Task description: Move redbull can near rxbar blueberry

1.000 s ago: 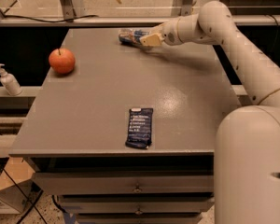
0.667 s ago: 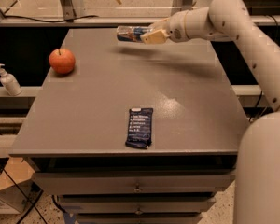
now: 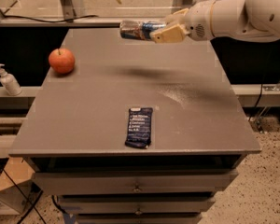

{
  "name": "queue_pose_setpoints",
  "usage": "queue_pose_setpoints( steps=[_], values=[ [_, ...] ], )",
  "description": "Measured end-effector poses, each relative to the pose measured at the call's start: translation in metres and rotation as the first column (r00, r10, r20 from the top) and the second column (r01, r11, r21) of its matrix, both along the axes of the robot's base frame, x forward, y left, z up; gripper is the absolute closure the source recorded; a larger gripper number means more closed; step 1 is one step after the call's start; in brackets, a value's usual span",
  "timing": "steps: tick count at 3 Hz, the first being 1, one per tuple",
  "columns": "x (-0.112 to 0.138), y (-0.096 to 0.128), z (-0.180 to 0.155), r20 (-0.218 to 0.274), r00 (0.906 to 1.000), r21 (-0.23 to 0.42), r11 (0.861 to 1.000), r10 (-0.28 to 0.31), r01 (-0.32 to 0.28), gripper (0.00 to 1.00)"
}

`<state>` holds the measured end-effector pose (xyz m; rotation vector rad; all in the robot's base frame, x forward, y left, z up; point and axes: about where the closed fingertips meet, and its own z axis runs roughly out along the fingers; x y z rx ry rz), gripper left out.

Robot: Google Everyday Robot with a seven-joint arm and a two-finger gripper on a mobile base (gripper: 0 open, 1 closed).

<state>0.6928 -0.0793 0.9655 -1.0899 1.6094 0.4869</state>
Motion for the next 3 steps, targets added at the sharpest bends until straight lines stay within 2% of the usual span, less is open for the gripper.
queue_pose_setpoints(
  steps=[1, 2, 3],
  values=[
    [-0.0123, -0.0096, -0.0200, -0.037, 0.9993, -0.016, 1.000, -0.009, 0.008, 1.00],
    [-0.0108, -0.0062, -0.0185, -0.034, 0.9994, -0.014, 1.000, -0.004, 0.003, 1.00],
    [-0.0091, 0.0003, -0.0191, -0.055, 0.9984, -0.055, 0.998, 0.017, -0.020, 1.00]
  ],
)
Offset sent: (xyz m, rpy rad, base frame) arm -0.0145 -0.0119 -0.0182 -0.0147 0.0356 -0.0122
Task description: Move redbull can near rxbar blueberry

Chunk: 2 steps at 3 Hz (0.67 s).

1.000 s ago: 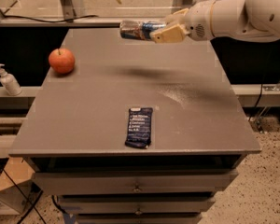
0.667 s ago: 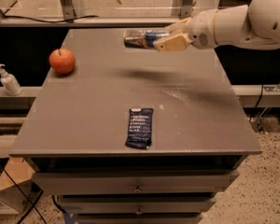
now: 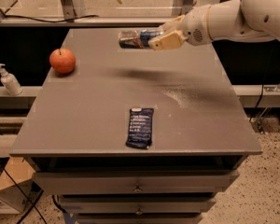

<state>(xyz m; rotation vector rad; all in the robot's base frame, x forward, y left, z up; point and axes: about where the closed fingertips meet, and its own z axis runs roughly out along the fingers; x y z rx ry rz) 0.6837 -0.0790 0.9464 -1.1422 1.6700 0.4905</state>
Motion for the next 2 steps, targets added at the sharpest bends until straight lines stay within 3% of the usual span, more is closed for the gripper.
queue_pose_setpoints(
  steps=[1, 2],
  values=[
    [-0.023, 0.001, -0.005, -0.019, 0.9994, -0.038, 0.999, 0.027, -0.028, 1.00],
    [-0.064, -0.001, -0.026, -0.062, 0.9963, -0.027, 0.998, 0.060, -0.061, 1.00]
  ],
)
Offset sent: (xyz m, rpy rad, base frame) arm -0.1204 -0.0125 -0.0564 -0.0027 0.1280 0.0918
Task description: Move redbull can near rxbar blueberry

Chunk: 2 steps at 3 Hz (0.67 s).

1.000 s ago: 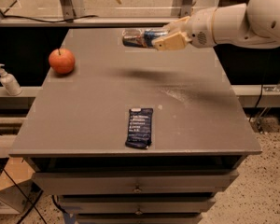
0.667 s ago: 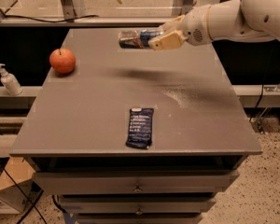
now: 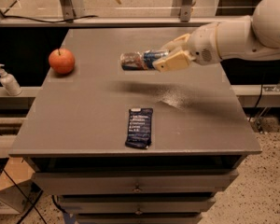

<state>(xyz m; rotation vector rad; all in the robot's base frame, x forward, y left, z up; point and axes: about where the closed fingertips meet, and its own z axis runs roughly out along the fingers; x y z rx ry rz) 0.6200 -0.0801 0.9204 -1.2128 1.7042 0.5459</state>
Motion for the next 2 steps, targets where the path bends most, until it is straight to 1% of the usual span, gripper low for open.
queue_pose_setpoints(
  steps=[1, 2],
  values=[
    [-0.038, -0.001, -0.024, -0.044, 0.9987, 0.079, 0.997, 0.027, -0.023, 1.00],
    [-0.068, 0.006, -0.042, -0.089, 0.9937, 0.170, 0.984, 0.068, -0.052, 0.82]
  ],
)
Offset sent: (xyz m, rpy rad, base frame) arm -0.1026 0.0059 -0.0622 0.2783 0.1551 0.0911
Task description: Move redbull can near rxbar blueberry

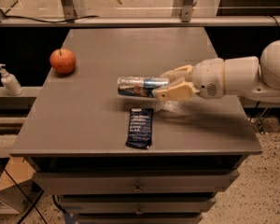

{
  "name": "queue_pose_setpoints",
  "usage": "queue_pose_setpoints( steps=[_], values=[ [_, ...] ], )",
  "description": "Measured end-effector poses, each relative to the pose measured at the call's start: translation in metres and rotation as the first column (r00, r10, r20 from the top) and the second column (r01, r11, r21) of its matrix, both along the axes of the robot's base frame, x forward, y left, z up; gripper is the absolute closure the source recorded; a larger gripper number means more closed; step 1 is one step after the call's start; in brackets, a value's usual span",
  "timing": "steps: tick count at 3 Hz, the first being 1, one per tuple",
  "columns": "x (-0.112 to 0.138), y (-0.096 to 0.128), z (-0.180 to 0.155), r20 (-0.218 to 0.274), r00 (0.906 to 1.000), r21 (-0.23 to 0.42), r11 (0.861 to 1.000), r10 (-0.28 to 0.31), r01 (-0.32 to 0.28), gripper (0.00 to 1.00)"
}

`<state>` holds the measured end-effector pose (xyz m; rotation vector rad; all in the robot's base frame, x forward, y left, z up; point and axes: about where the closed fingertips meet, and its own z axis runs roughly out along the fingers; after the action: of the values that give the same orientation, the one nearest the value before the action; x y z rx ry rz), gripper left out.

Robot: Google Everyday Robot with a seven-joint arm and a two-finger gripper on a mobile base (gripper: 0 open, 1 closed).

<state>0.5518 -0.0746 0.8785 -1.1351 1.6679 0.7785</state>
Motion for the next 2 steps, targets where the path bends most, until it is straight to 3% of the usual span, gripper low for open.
queue_pose_setpoints(
  steps=[2],
  values=[
    [-0.024, 0.005, -0.022, -0.056, 0.9983, 0.048, 0.999, 0.016, -0.013, 0.36]
  ],
)
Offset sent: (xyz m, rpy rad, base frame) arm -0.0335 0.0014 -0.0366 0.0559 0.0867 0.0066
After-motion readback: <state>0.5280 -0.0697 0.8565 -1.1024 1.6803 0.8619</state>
